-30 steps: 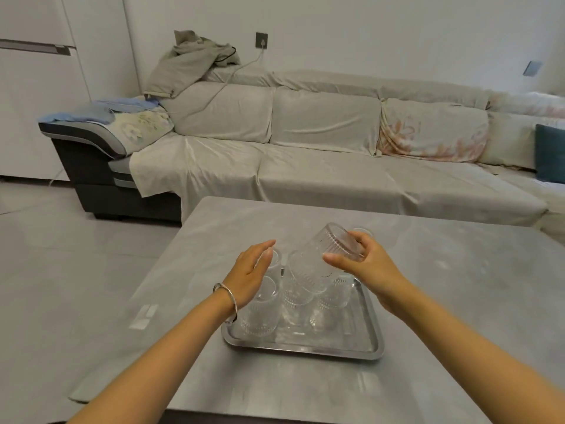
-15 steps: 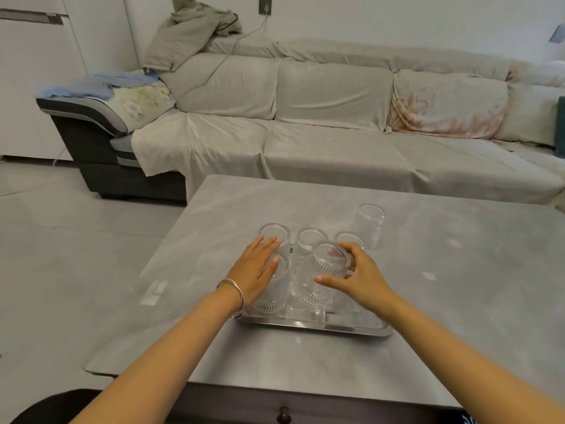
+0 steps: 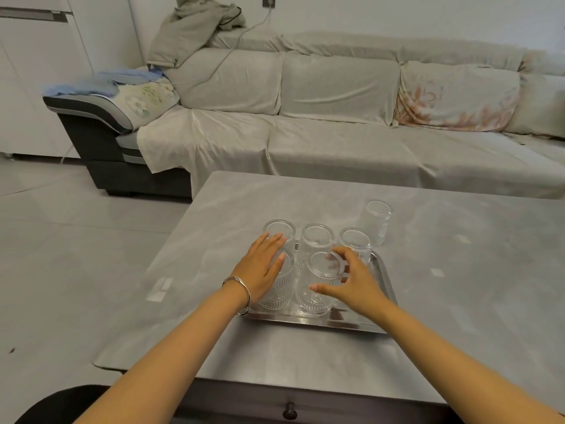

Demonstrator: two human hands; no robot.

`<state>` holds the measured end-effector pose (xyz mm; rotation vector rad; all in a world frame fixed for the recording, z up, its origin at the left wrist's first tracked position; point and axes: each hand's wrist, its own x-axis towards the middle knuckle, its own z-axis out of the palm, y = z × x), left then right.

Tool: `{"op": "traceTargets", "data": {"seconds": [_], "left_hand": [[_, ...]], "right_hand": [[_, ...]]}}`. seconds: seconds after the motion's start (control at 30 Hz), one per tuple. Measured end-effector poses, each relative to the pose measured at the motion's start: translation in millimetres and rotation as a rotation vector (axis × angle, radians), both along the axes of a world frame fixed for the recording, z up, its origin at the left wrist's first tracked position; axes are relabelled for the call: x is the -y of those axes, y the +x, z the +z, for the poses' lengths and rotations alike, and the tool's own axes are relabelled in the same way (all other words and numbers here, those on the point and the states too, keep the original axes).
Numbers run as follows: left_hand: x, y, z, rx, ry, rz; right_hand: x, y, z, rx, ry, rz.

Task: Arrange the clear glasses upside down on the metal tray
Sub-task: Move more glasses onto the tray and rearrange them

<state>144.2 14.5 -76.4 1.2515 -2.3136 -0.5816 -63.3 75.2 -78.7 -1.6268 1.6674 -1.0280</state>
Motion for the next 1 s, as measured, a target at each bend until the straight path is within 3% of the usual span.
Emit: {"op": "traceTargets", "data": {"seconds": [0.27, 0.5, 0.67, 1.0], "left_hand": [[1.3, 0.9, -0.6, -0.019, 0.006, -0.009], [-2.3, 4.0, -3.7, -0.157, 0.101, 0.016], [-5.6, -1.7, -1.8, -0.569, 0.393, 0.111], [-2.4, -0.3, 6.5, -0.654, 0.438, 0.16]], "right_hand": [[-1.8, 4.2, -4.8, 0.002, 0.008, -0.005], [-4.9, 8.5, -6.5, 0.04, 0.019, 0.004], [-7.8, 17.8, -2.3, 0.287, 0.103, -0.053], [-7.5, 18.2, 2.3, 0.359, 0.12, -0.075]]}}
